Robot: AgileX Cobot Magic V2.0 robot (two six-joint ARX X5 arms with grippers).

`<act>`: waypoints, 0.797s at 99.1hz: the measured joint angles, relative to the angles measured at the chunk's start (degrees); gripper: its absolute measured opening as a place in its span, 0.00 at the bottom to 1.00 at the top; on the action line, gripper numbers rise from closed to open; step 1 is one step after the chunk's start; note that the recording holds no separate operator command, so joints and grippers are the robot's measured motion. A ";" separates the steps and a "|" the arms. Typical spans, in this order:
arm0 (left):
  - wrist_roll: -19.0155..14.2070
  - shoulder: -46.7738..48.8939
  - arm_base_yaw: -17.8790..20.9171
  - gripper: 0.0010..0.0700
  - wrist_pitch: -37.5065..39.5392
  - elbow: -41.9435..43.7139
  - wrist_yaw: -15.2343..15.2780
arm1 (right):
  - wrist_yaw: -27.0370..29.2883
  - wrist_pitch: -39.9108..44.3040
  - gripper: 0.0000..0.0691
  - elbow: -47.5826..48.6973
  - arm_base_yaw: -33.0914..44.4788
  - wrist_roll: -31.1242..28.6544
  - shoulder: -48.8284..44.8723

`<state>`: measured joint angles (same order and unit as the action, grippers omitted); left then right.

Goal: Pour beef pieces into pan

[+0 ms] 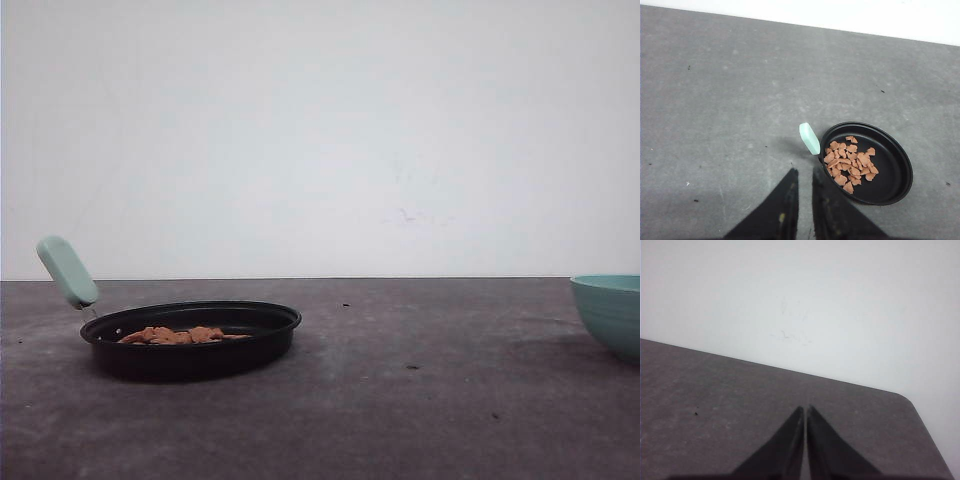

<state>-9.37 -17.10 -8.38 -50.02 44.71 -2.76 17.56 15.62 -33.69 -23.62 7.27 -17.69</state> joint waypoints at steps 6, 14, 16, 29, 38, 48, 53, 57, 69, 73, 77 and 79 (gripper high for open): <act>0.00 0.00 0.00 0.02 0.00 0.00 0.02 | -0.02 0.00 0.01 0.00 0.00 0.00 0.00; 0.00 0.00 0.00 0.02 0.00 0.00 0.00 | -0.02 0.00 0.01 0.00 0.00 0.00 0.00; 0.00 0.00 0.00 0.02 0.00 0.00 0.00 | 0.00 0.00 0.01 0.00 0.00 0.00 0.00; 0.00 0.00 0.00 0.02 0.00 0.00 0.00 | 1.64 1.09 0.01 0.00 0.04 -0.02 0.04; 0.00 0.00 0.00 0.02 0.00 0.00 0.00 | 0.70 7.52 0.01 0.00 0.94 -0.07 1.57; 0.00 0.00 0.00 0.02 0.00 0.00 0.00 | -2.10 17.66 0.01 0.70 3.41 -1.53 4.81; 0.00 0.00 0.00 0.02 0.00 0.00 0.00 | -2.03 19.04 0.01 2.82 5.53 -1.92 7.06; 0.00 0.04 0.00 0.02 0.00 0.00 0.00 | -1.70 17.03 0.01 5.70 7.82 -1.92 9.14; 0.00 0.04 0.00 0.02 0.00 0.00 0.00 | -4.22 9.07 0.01 14.51 13.42 -2.19 15.41; 0.00 0.04 0.00 0.02 -0.02 0.00 0.02 | -6.03 6.45 0.01 17.40 14.82 -2.75 17.42; 0.00 0.04 0.00 0.02 0.00 0.00 0.02 | -7.80 4.09 0.01 19.76 15.85 -3.72 17.73; 0.00 0.11 0.00 0.02 0.02 0.00 0.00 | -8.66 3.23 0.01 20.85 16.35 -4.22 17.44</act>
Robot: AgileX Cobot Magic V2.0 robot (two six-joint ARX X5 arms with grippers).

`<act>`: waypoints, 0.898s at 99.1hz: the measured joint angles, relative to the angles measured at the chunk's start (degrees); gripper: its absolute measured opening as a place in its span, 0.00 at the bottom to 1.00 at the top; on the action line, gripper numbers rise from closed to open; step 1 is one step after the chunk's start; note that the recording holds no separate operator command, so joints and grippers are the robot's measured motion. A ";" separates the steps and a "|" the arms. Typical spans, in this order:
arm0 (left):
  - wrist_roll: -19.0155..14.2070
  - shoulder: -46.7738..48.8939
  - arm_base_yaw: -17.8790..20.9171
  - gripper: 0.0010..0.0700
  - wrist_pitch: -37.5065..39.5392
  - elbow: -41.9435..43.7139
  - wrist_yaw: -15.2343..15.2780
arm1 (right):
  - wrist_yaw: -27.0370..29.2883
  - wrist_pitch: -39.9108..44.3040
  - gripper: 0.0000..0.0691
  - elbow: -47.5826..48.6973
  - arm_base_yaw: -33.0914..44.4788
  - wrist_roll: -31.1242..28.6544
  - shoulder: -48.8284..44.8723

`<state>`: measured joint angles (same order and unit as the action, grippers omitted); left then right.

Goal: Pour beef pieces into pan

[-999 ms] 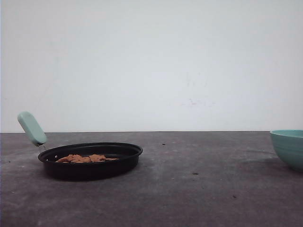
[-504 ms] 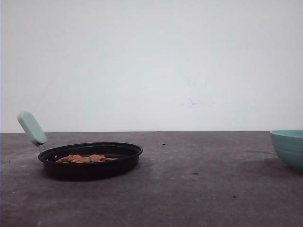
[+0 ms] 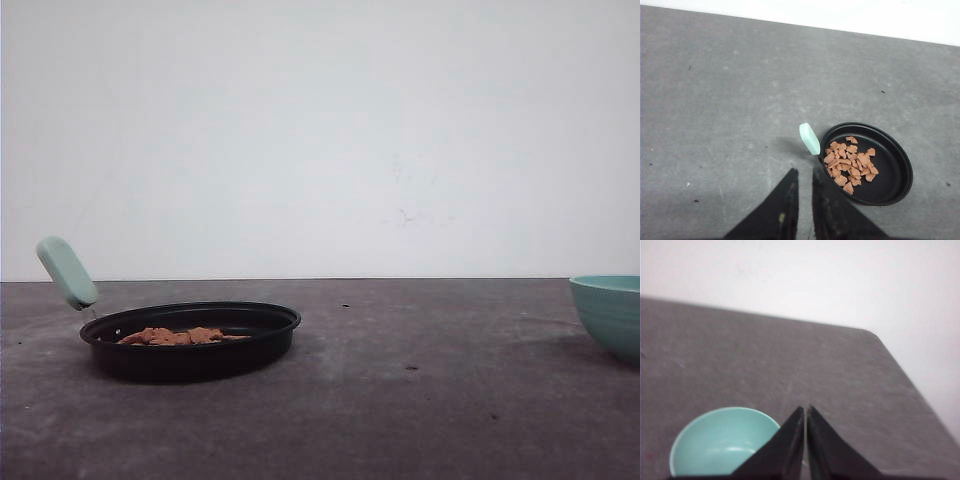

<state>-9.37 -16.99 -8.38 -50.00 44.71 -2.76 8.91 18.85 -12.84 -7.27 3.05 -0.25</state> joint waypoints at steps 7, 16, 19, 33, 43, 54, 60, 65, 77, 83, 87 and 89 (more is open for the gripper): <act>0.00 0.02 -0.02 0.02 -0.11 0.00 0.02 | -3.61 0.07 0.01 3.61 1.44 -2.14 -0.15; 0.00 0.15 -0.02 0.02 -0.13 0.00 0.04 | -6.91 0.68 0.01 7.06 2.43 -4.00 -0.15; 0.00 0.15 -0.02 0.02 -0.13 0.00 0.04 | -7.34 0.63 0.01 7.76 2.47 -4.33 -0.15; 0.00 0.15 -0.02 0.02 -0.13 0.00 0.04 | -10.05 1.33 0.01 8.74 2.40 -4.76 -0.15; 0.00 0.15 -0.02 0.02 -0.15 0.00 0.04 | -10.16 1.33 0.01 8.74 2.38 -2.97 -0.13; 0.00 0.15 -0.02 0.02 -0.15 0.00 0.04 | -10.19 1.31 0.01 8.74 2.34 -1.70 -0.13; 0.00 0.15 -0.02 0.02 -0.15 0.00 0.04 | -10.19 1.29 0.01 8.76 2.34 -1.36 -0.13; 0.00 0.15 -0.02 0.02 -0.15 0.00 0.04 | -10.19 1.27 0.01 8.76 2.34 -1.31 -0.13; 0.00 0.15 -0.02 0.02 -0.15 0.00 0.04 | -10.19 1.20 0.01 8.74 2.34 -1.29 -0.13; 0.00 0.15 -0.02 0.02 -0.15 0.00 0.04 | -10.19 1.20 0.01 8.76 2.34 -1.29 -0.13; 0.00 0.15 -0.02 0.02 -0.15 0.00 0.04 | -10.19 1.20 0.01 8.74 2.34 -1.29 -0.13; 0.00 0.15 -0.02 0.02 -0.15 0.00 0.04 | -10.19 1.20 0.01 8.74 2.34 -1.29 -0.13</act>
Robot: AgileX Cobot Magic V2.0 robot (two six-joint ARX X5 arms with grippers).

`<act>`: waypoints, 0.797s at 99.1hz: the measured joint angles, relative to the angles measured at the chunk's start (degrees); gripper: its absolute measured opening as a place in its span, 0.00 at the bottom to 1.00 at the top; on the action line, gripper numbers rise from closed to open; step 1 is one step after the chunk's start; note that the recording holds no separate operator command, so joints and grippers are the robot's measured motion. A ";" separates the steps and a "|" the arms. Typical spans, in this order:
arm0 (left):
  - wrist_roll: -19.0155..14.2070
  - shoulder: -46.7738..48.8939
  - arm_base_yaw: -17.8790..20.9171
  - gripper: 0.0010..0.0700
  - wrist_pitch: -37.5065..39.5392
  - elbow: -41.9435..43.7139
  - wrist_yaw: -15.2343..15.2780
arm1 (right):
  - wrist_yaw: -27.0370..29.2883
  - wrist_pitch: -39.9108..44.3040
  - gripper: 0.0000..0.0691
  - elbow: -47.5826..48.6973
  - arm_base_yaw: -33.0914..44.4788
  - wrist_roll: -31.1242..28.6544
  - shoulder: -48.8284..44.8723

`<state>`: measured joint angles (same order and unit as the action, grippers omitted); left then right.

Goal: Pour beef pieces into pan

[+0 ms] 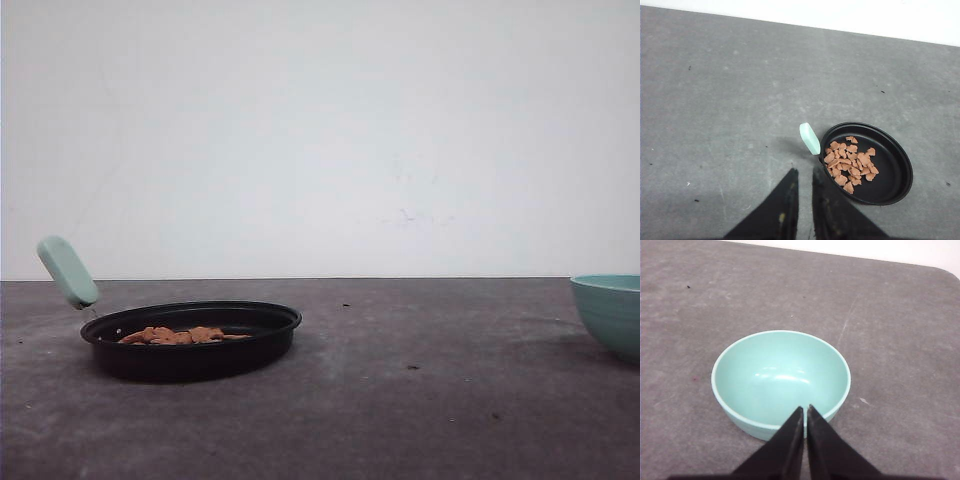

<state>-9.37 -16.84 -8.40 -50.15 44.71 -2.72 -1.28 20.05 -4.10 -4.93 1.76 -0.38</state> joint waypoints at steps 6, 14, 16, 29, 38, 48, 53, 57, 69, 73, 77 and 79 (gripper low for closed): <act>0.00 0.00 0.00 0.02 0.00 0.00 0.00 | 0.00 0.00 0.01 0.02 0.00 0.00 0.00; 0.00 0.00 0.00 0.02 0.00 0.00 0.00 | 0.00 0.00 0.01 0.02 0.00 0.00 0.00; 0.00 0.00 0.00 0.02 0.00 0.00 0.00 | 0.00 0.00 0.01 0.02 0.00 0.00 0.00; 0.00 0.00 0.00 0.02 0.00 0.00 0.00 | 0.00 -0.02 0.01 0.02 0.00 0.00 0.00; 0.00 0.00 0.00 0.02 0.00 0.00 0.00 | 0.00 -0.02 0.01 0.02 0.00 0.02 0.00; 0.00 0.81 0.00 0.02 -0.04 0.00 0.00 | 0.00 -0.02 0.01 0.02 0.00 0.02 0.00; 0.26 1.66 0.00 0.02 -0.07 0.00 0.00 | 0.00 -0.04 0.01 0.02 0.00 0.02 0.00; 0.37 2.32 0.00 0.02 -0.09 0.00 0.00 | 0.00 -0.04 0.01 0.02 0.00 0.02 0.00; 1.27 4.35 0.72 0.02 3.52 -0.20 0.04 | 0.00 -0.04 0.01 0.02 0.00 0.02 0.00; 1.97 5.44 1.46 0.02 7.21 -0.87 0.04 | 0.00 -0.04 0.01 0.02 0.00 0.02 0.00; 2.89 6.86 2.12 0.02 11.45 -2.19 0.02 | 0.00 -0.04 0.01 0.02 0.00 0.02 0.00; 3.41 7.63 2.45 0.02 13.73 -3.13 0.00 | 0.00 -0.04 0.01 0.02 0.00 0.02 0.00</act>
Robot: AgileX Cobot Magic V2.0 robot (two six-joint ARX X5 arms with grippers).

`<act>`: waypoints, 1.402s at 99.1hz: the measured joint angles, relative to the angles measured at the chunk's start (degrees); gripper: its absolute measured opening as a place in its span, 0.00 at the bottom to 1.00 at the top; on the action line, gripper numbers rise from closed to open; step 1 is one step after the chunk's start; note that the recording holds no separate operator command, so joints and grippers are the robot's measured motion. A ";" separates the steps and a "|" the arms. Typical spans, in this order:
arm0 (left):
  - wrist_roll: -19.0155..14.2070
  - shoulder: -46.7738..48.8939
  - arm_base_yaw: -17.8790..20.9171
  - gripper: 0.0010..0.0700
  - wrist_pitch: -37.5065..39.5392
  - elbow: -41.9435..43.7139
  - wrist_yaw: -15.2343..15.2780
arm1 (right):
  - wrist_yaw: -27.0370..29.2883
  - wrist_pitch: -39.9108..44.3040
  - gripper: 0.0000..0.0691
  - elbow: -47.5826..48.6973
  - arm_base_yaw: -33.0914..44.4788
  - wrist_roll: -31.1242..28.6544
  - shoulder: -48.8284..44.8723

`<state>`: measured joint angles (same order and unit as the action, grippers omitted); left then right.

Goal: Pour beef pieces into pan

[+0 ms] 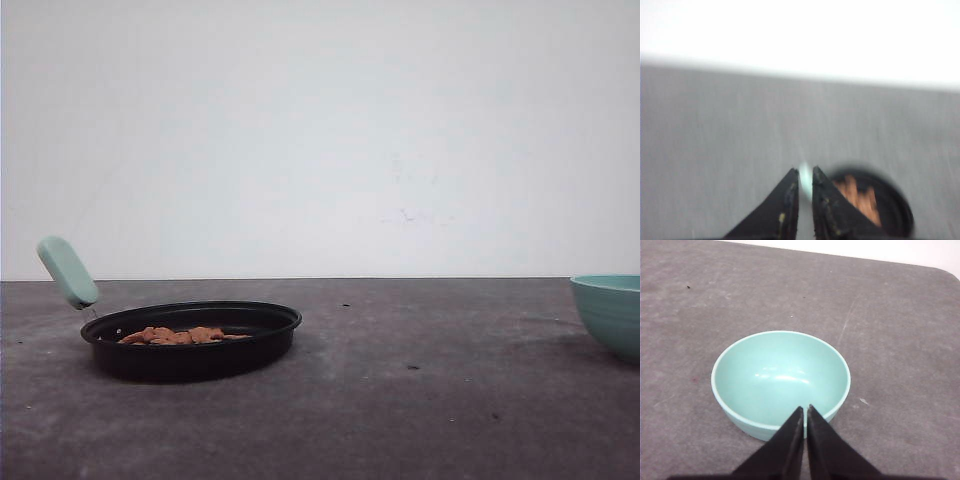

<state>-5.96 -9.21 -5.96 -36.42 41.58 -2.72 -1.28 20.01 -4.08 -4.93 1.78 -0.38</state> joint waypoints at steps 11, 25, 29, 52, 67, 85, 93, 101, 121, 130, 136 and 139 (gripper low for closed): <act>1.77 3.17 1.64 0.02 11.30 -7.61 -0.15 | 0.00 -0.02 0.01 0.00 0.00 0.02 0.00; 0.87 6.12 3.61 0.02 15.45 -19.56 -0.52 | 0.00 -0.02 0.01 0.00 0.00 0.04 0.00; 0.09 7.43 4.04 0.02 15.47 -23.04 -0.72 | 0.00 -0.02 0.01 0.00 0.00 0.07 0.00; -1.07 8.92 5.09 0.02 16.81 -31.19 -1.27 | 0.00 -0.07 0.01 0.00 0.00 0.35 0.00; 0.55 8.92 5.11 0.02 16.11 -32.35 -1.29 | 0.00 -0.09 0.01 0.00 0.00 0.35 0.00; 1.33 8.92 5.20 0.02 16.06 -35.98 -1.31 | 0.00 -0.09 0.01 0.00 0.00 0.35 0.00; 1.51 8.85 5.20 0.02 16.85 -36.63 -1.38 | 0.00 -0.09 0.01 0.00 0.00 0.35 0.00; 1.55 8.98 5.20 0.02 18.67 -37.18 -1.25 | 0.00 -0.09 0.01 0.00 0.00 0.35 0.00; 3.30 8.96 5.31 0.02 20.00 -37.62 1.73 | 0.00 -0.09 0.01 0.00 0.00 0.35 0.00; 3.39 8.96 5.31 0.02 20.00 -37.62 1.75 | 0.00 -0.09 0.01 0.00 0.00 0.35 0.00; 3.39 8.96 5.31 0.02 20.00 -37.62 1.75 | 0.00 -0.09 0.01 0.00 0.00 0.35 0.00; 3.39 8.96 5.31 0.02 20.00 -37.62 1.75 | 0.00 -0.09 0.01 0.00 0.00 0.35 0.00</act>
<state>-2.57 -0.25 -0.64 -16.43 3.97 -0.97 -1.28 19.92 -4.08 -4.93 2.13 -0.38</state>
